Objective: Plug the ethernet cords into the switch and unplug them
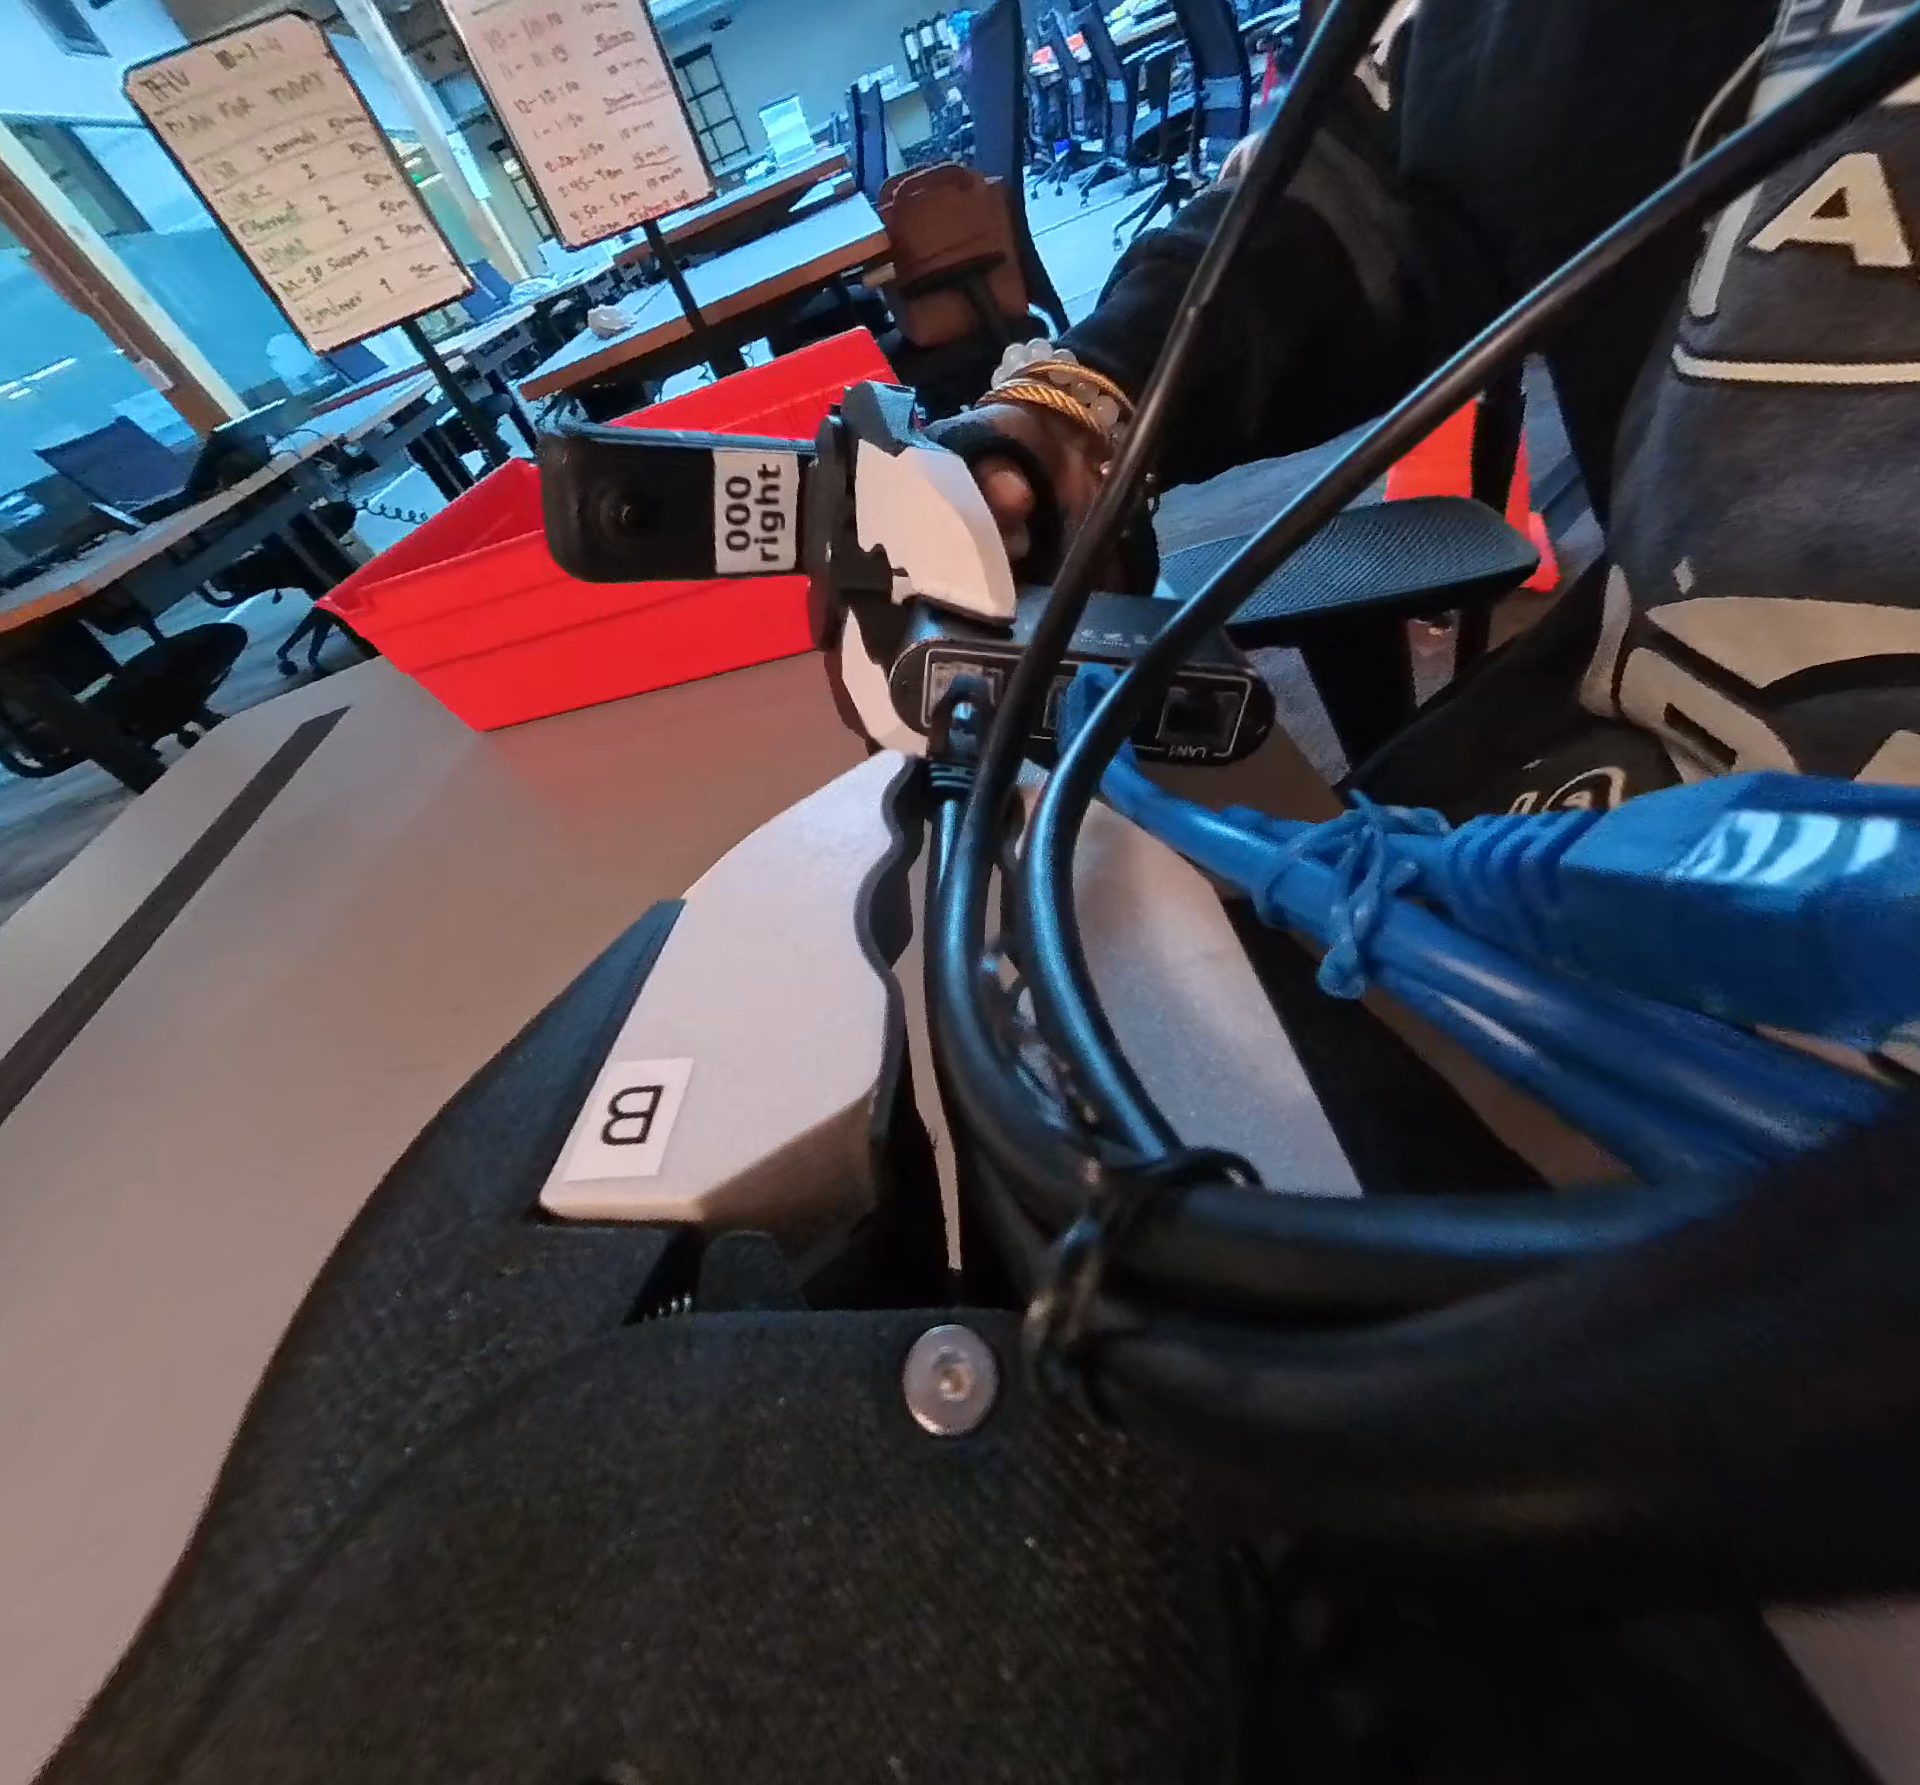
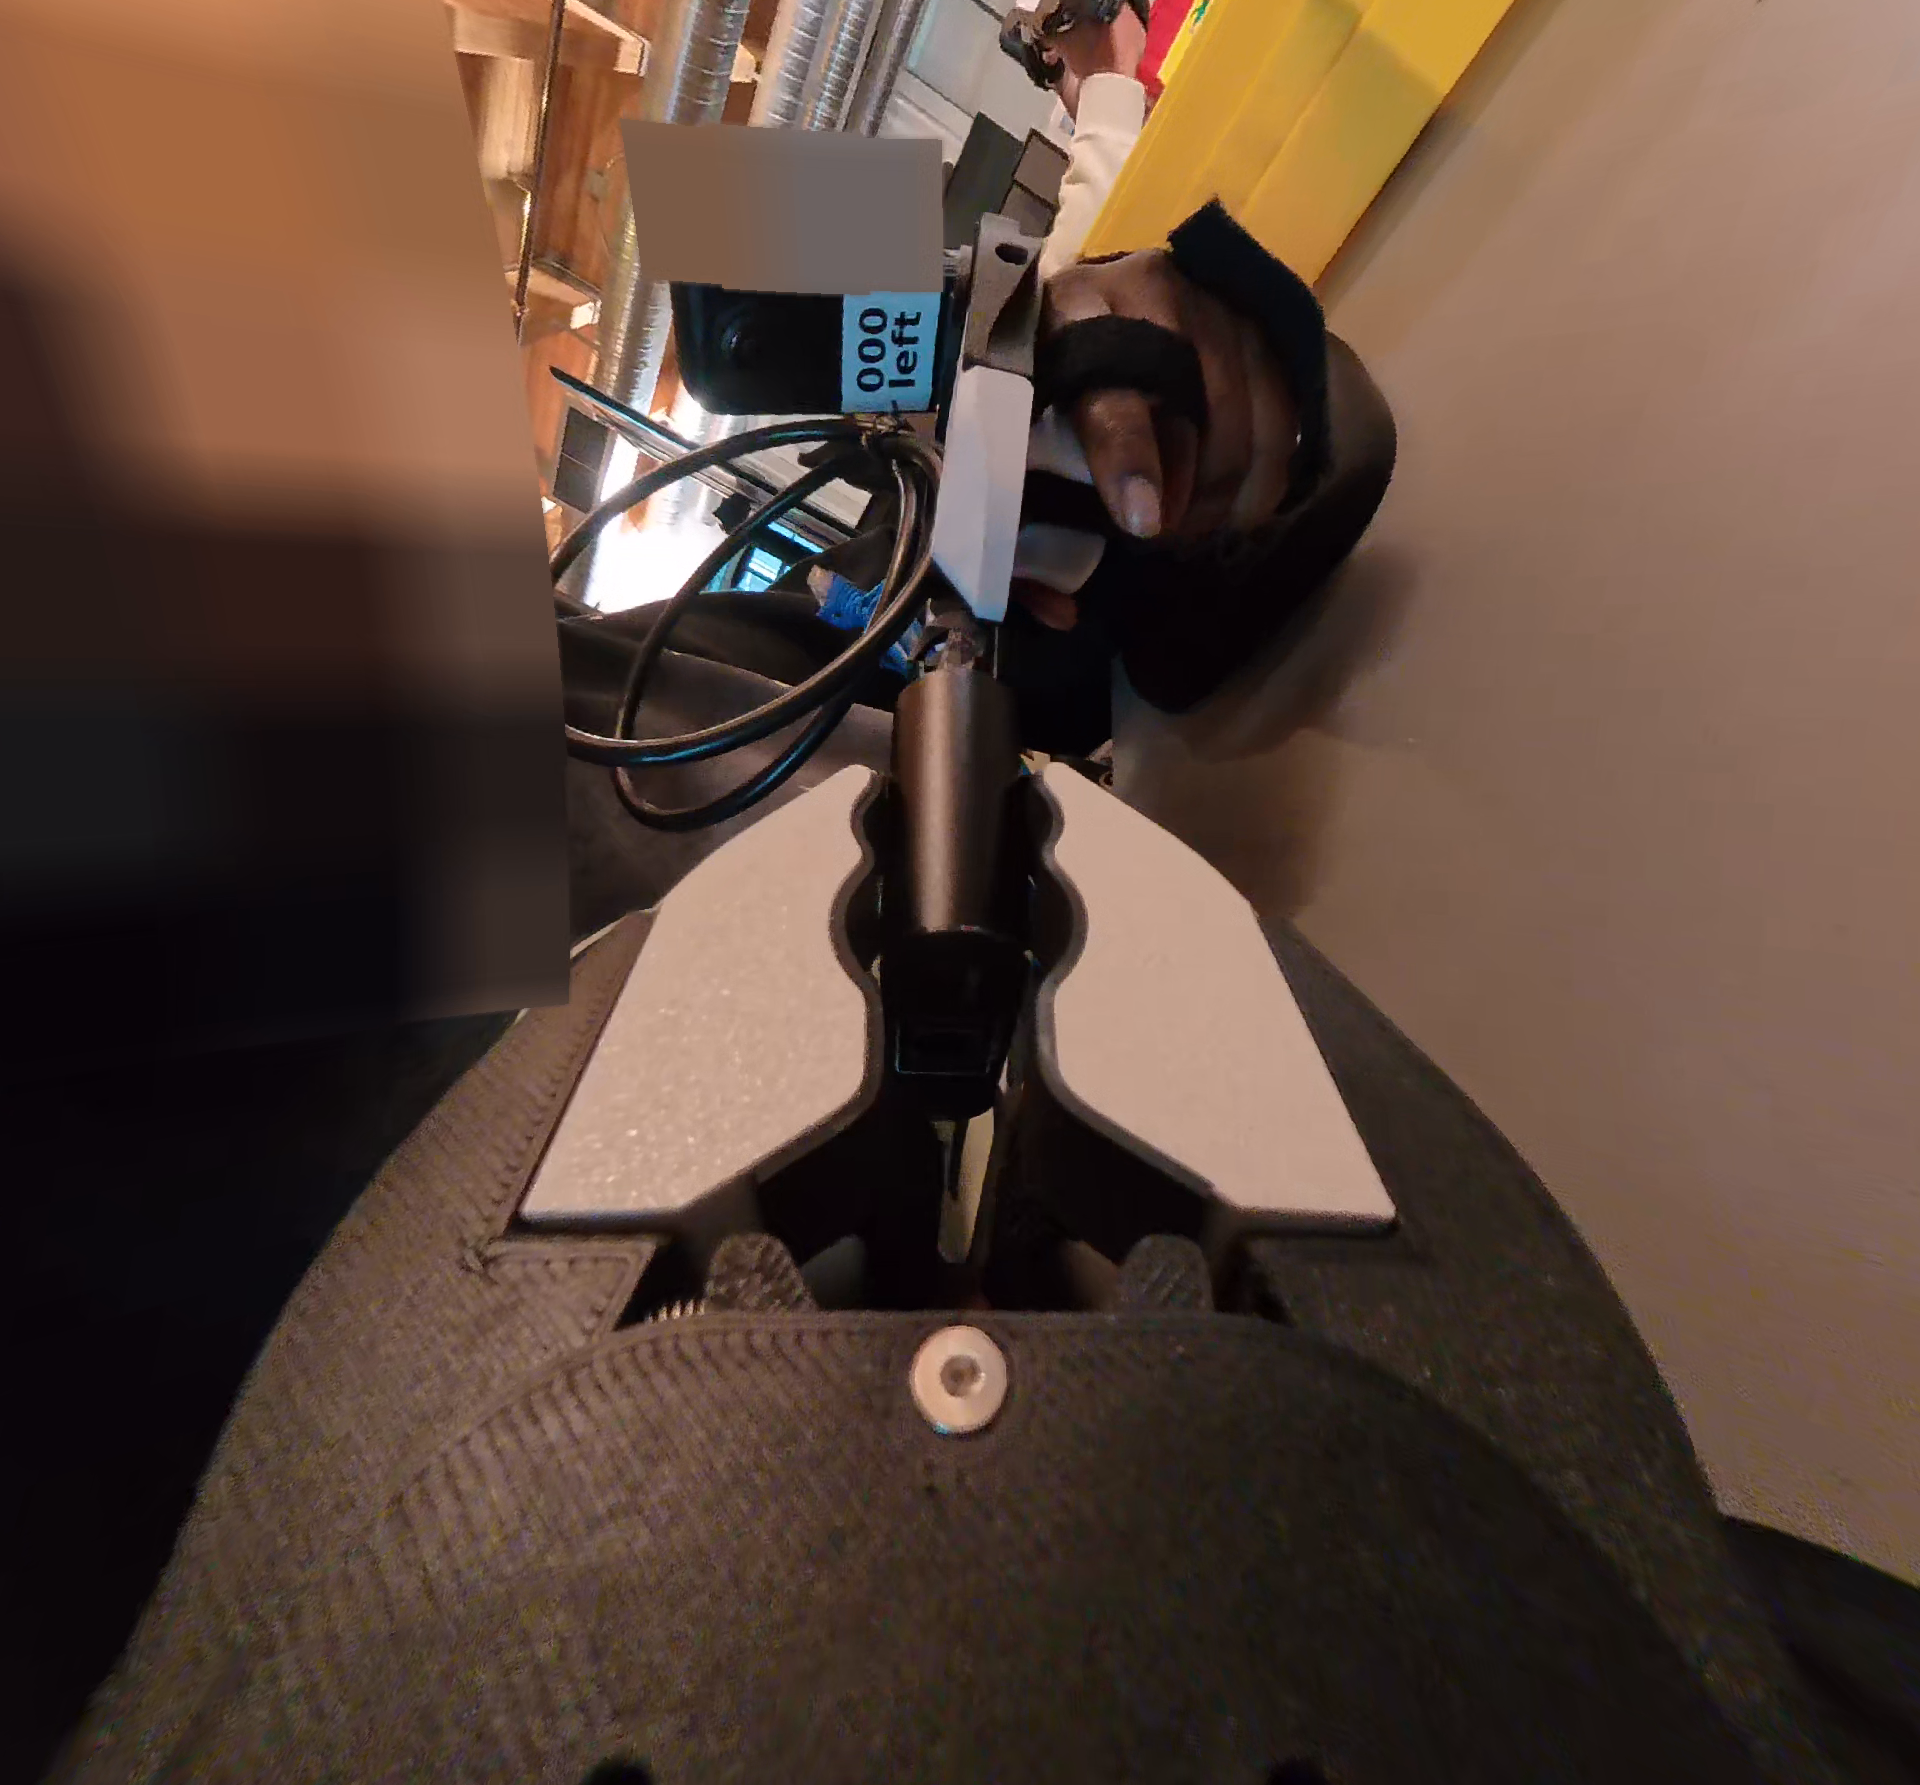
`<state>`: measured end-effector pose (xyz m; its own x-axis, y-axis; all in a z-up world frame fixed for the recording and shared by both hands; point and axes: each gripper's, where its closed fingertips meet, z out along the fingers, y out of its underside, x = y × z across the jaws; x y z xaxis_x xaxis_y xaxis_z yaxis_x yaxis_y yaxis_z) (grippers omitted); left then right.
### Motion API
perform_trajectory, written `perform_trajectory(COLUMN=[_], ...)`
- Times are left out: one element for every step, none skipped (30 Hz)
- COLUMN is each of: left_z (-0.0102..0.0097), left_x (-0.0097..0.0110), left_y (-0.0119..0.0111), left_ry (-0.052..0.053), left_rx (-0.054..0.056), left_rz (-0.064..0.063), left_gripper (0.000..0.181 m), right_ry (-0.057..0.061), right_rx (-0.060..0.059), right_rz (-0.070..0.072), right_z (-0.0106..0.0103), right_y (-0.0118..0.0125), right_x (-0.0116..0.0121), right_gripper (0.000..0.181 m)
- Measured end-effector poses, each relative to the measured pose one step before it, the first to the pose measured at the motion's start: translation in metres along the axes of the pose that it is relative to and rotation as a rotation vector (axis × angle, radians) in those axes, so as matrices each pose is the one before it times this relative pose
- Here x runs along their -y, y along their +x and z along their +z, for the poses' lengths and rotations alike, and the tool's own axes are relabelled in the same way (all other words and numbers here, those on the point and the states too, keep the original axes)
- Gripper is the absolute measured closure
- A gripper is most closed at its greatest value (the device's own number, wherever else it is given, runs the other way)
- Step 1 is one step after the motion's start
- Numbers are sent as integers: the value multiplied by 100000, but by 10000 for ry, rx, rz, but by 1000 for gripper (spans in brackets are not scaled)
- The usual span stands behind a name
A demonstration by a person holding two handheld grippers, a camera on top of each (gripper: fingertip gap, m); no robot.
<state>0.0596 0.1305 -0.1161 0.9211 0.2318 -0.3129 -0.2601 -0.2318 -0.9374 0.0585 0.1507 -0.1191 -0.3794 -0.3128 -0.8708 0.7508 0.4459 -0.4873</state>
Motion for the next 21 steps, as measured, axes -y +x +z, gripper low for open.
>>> perform_trajectory(left_z=[9, 54, 46, 64, 59, 39, 14, -7, -28, 27, 111, -30, 25, 65, 75, 69, -7, -24, 13, 76, 263], left_x=[-86, -162, -197, -219, -203, 6, 70, -6, -114, -22, 6, -41, -102, -94, -102, -15, -6, 29, 40, 60, 45], left_y=[-68, -30, -55, -25, -39, -8, 18, 66, 103, 198, 244, 4, -133, -90, 54, 63, 33, -91, -92, 89, 286], left_ry=[-103, -118, -124, -180, -186, -31, 45, 27, -51, -7, -5, -14, -98, -86, -95, -20, 3, 28, 61, 73, 20], left_rx=[37, 57, 90, 72, 75, 11, -56, -68, -88, -145, -175, -30, 68, 82, 4, -9, -18, 50, 66, -30, -113], left_rz=[31, 64, 97, 101, 139, -11, -186, -105, -7, -54, -95, 18, 20, 89, 112, 55, 0, -74, -114, -15, 70], left_gripper=[170, 170, 170, 170, 169, 169, 170, 170, 169, 169, 167, 167, 167, 167, 167, 167, 170, 170, 170, 170, 170], right_ry=[22, 18, 30, 32, 42, 21, 9, 0, -7, -31, -81, 14, 49, -21, -44, -30, 39, 112, 99, 34, 33], right_rx=[-27, -44, -48, -27, -21, 16, 14, -43, -47, -30, 3, -55, -70, -86, -110, -82, -35, -9, -1, 15, 46], right_rz=[40, 45, 51, 21, 23, 6, -24, -28, -31, -1, -24, -14, 27, -6, -43, -63, -27, -8, -23, -6, 10], right_z=[-25, -38, -45, -33, -38, -25, 3, 32, 58, 131, 114, 9, -43, -10, 56, 109, 62, 14, 21, 128, 177], right_y=[93, 124, 112, 57, 31, -33, -59, 19, 56, 53, -2, 90, 126, 146, 144, 88, 21, -6, 9, 1, 3], right_x=[22, 3, 16, 10, 37, 17, 11, -3, -44, -73, -110, 13, 87, -13, -74, -75, 32, 128, 115, 10, 37], right_gripper=[157, 157, 157, 157, 157, 157, 157, 157, 157, 157, 157, 157, 157, 157, 157, 157, 157, 157, 157, 157, 157])
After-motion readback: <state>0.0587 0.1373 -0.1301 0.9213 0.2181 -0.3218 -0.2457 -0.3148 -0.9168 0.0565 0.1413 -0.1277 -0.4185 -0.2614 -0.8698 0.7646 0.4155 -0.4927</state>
